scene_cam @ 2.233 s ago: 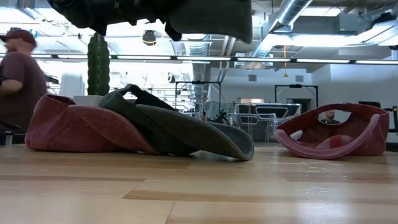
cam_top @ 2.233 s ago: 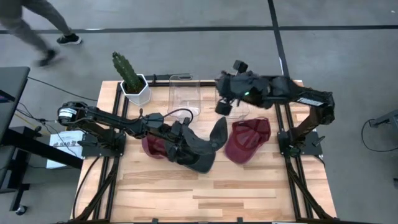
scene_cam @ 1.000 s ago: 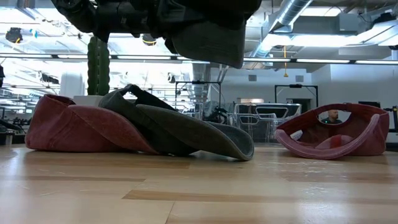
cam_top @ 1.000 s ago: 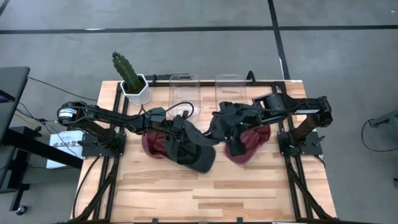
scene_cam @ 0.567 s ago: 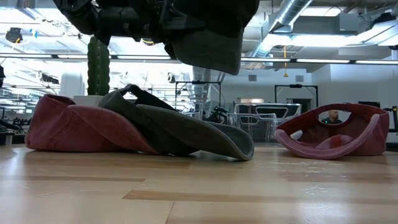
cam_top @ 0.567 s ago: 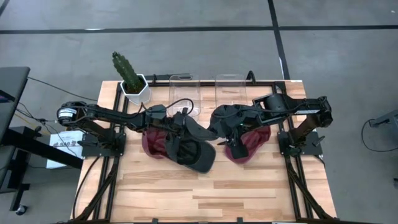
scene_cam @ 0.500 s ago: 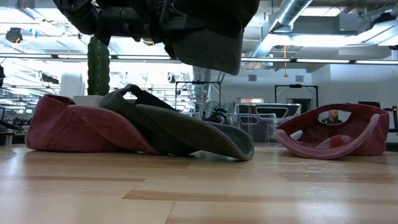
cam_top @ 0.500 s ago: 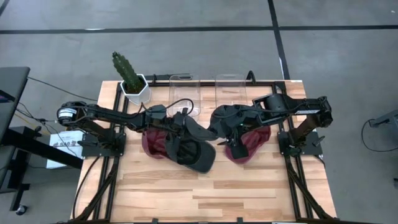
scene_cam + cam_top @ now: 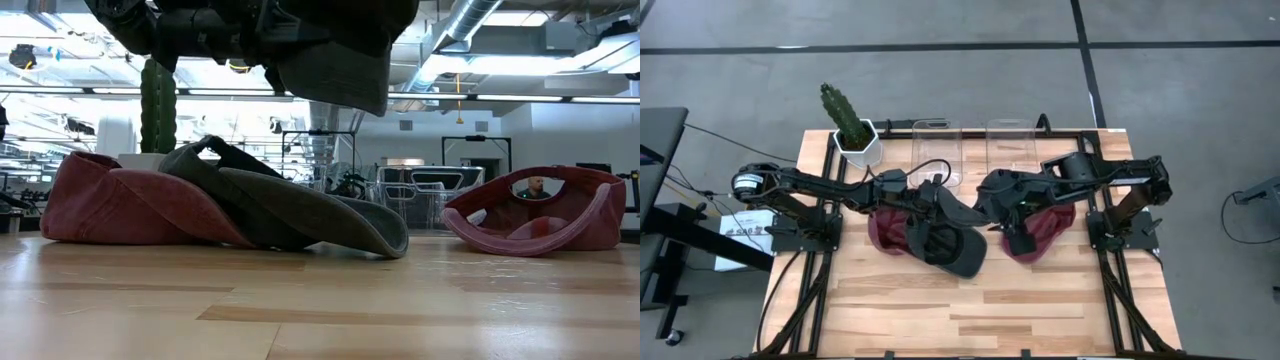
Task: Pick & Place hat
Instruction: Put the right black cap into the transparent bin
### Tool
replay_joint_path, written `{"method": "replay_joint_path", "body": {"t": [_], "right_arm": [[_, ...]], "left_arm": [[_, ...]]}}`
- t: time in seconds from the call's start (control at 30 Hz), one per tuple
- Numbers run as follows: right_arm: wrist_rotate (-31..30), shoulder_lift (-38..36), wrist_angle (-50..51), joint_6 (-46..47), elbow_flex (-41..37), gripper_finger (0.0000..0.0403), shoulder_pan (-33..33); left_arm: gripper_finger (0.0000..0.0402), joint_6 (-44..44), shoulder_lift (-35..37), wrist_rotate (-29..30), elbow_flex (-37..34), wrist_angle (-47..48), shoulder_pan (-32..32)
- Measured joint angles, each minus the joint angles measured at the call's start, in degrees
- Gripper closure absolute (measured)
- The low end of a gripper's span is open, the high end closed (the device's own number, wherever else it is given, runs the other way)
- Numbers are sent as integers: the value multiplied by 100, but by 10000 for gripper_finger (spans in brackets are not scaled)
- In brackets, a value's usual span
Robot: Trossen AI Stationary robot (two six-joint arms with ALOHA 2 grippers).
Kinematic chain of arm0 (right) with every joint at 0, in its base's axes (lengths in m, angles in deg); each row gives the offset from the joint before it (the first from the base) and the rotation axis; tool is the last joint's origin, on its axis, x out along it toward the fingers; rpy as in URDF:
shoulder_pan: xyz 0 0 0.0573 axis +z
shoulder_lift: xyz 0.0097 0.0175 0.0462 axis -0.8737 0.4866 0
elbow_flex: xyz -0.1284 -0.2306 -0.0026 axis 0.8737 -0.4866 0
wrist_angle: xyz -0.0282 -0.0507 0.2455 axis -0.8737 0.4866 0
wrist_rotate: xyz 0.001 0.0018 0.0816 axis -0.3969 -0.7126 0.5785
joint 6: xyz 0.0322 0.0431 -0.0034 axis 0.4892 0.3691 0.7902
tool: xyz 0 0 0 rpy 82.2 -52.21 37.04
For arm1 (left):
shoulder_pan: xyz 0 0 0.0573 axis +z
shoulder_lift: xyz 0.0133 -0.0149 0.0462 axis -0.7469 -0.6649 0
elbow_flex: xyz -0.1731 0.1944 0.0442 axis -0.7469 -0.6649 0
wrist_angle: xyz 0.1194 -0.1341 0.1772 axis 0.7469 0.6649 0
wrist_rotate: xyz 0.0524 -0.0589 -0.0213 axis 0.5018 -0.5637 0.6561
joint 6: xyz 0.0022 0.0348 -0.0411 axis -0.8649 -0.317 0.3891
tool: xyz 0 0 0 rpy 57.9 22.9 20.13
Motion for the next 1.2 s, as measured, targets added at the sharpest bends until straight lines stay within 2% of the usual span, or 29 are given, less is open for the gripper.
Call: {"method": "replay_joint_path", "body": {"t": [0.17, 0.3, 0.33, 0.6, 0.93, 1.2], "right_arm": [[-160, 106, 173, -166, -4, 305, -77], [-174, 109, 204, -416, -4, 378, -104], [-176, 109, 201, -481, -4, 387, -102], [-277, 78, 182, -602, -5, 390, -97], [-266, 78, 192, -728, -4, 390, -375], [-237, 79, 639, -814, 233, 390, -785]], "left_arm": [[384, 1, 0, 0, 0, -21, 0], [384, 1, 0, 0, 0, -31, 0], [383, 1, 0, 0, 0, -34, 0], [348, -3, 0, -3, 0, -39, 0], [257, 205, 0, -86, 98, -51, 0], [241, 472, 0, -149, 98, 41, 0]]}}
